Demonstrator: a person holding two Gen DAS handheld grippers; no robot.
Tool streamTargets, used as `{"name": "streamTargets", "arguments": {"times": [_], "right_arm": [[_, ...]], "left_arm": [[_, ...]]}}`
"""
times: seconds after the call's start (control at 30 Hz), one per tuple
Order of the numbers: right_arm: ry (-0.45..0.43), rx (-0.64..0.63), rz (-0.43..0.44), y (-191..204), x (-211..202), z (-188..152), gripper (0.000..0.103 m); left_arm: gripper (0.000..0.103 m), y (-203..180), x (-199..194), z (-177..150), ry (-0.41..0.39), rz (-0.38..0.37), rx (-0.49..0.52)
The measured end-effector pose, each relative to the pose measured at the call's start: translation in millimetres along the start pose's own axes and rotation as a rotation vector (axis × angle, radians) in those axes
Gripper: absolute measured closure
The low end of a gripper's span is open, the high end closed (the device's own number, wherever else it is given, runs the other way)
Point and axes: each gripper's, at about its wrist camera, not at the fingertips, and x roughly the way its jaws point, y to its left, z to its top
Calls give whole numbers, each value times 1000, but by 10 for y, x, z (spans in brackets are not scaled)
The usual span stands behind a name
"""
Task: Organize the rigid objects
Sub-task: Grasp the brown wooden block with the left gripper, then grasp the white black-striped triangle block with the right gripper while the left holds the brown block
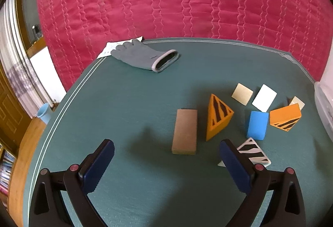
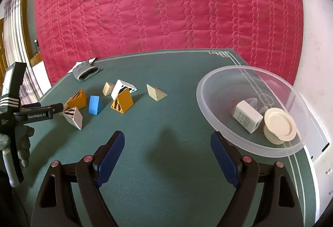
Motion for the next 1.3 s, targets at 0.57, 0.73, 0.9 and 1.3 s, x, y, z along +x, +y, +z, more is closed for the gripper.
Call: {"name": "streamTargets", "arguments": {"times": [0.57,0.73,0.9,1.3], "right_arm": [[14,12,6,-14,21,-10,17],[17,9,6,-15,32,-11,17],[22,12,5,-15,49,-26,17],[60,34,26,33,103,-26,17]], "left_arm": [[25,-52,360,73,69,-15,46],[57,-154,387,128,65,-67,65],[74,-177,339,82,44,-123,72],[75,75,-24,-1,-9,-107,13]]}}
